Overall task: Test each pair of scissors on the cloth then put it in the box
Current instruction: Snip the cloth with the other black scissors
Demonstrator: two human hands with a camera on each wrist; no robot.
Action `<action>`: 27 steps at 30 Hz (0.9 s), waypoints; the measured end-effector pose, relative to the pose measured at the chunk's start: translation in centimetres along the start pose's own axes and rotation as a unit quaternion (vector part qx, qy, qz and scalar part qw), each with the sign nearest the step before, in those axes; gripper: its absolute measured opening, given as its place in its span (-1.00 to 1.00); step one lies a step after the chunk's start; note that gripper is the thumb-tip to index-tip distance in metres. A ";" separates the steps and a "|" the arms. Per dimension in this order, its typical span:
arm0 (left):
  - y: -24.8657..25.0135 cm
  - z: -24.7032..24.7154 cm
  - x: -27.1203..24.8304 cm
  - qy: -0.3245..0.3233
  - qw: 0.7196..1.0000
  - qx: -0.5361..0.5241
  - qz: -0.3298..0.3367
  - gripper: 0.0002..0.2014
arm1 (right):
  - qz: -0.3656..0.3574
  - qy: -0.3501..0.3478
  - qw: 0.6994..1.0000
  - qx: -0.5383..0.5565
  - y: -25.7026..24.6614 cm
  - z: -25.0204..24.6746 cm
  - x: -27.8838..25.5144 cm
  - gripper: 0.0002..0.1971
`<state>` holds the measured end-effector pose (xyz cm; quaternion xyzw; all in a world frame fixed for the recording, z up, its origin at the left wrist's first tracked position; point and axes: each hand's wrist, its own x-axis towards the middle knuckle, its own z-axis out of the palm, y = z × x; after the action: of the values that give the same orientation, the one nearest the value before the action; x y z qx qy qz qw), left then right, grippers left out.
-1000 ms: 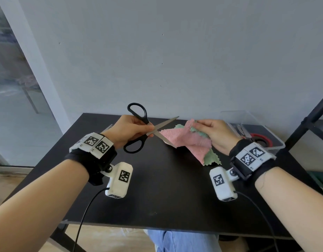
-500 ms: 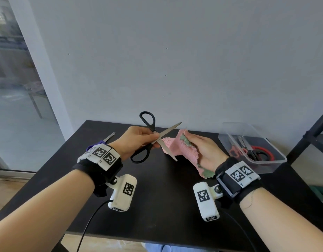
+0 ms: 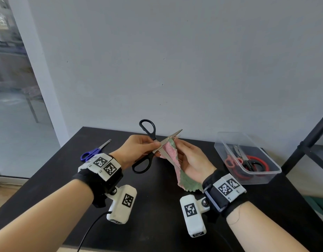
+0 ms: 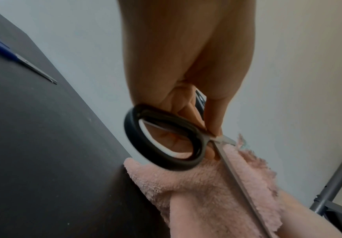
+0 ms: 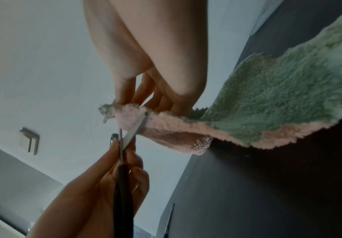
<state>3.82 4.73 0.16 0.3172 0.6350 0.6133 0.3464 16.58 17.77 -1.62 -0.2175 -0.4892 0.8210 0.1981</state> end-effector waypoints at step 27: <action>0.4 -0.1 0.3 -0.005 0.990 0.139 0.023 -0.89 | -0.061 0.025 0.993 -0.095 -0.4 1.1 -1.2 -0.78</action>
<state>3.62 4.93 0.55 0.3802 0.7049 0.5252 0.2876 16.96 16.51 -0.59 -0.2253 -0.5724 0.7516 0.2381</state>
